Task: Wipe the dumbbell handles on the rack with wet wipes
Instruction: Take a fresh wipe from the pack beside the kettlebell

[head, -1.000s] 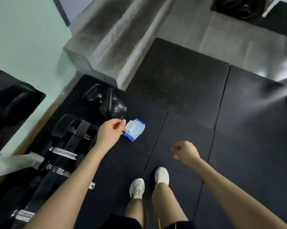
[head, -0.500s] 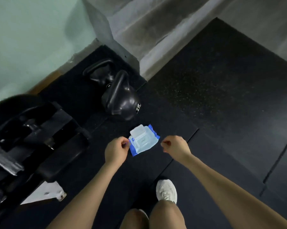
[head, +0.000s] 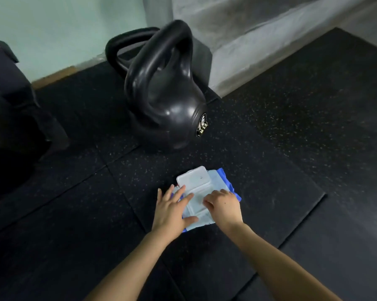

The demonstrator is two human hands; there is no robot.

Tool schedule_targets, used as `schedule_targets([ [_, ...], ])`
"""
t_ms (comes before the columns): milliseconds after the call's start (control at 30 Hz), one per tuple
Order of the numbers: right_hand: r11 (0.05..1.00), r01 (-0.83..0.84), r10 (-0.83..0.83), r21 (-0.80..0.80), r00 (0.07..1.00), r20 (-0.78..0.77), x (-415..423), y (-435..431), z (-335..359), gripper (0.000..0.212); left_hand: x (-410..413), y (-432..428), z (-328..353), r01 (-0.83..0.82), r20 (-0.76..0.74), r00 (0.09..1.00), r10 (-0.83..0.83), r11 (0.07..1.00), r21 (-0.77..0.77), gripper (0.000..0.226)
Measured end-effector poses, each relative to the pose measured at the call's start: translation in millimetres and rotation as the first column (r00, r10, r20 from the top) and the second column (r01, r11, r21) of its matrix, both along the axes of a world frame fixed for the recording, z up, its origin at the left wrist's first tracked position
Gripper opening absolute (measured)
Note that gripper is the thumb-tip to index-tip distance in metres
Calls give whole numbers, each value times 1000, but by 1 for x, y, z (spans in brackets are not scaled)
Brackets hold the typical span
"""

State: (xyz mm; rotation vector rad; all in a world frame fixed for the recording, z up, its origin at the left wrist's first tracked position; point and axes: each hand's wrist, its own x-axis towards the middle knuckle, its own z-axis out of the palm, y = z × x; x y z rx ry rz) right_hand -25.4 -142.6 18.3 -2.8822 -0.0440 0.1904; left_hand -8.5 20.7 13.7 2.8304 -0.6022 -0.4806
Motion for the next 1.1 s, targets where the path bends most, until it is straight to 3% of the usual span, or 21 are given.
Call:
schedule_targets([
  [67,998,-23,25,-58,999,22,7,-1,-16,29,3,-1,-9,38,-6,999,-38,997,71,73],
  [167,993,-89,88,-83,996,-13,13,4,-20,17,1,-4,-17,36,-38,999,-33,996,83,75],
  [233,974,-160,146,-159,985,-97,15,3,-19,8,0,-7,-21,9,-43,999,-6,997,74,76],
  [300,928,-291,252,-232,950,-183,19,1,-21,18,0,-7,-24,-16,-38,999,19,998,64,76],
  [433,825,-480,455,-300,877,-153,20,2,-18,33,-2,-7,-28,-31,-45,998,34,998,53,73],
  [533,750,-529,528,-398,841,-123,18,3,-16,32,-4,-7,-27,-45,-44,998,47,998,50,72],
  [633,746,-533,549,-400,831,-84,20,2,-22,31,-5,-7,-30,-53,-32,998,55,997,47,72],
  [800,871,-439,460,-221,886,52,18,-4,-31,30,-6,-6,-32,-55,-35,998,56,997,48,75],
  [867,951,-308,307,-9,949,71,12,-5,-30,25,-5,-8,-31,-51,-31,998,53,996,67,77],
  [933,969,-142,131,201,989,65,11,-13,-25,10,-4,-10,-29,-49,-20,998,51,995,84,78],
  [1000,966,-53,52,255,999,12,11,-24,-19,11,-4,-11,-28,-51,-19,998,53,995,85,78],
  [1100,970,-145,146,194,989,9,11,-32,-18,15,-6,-10,-29,-63,-21,998,65,996,69,78],
])
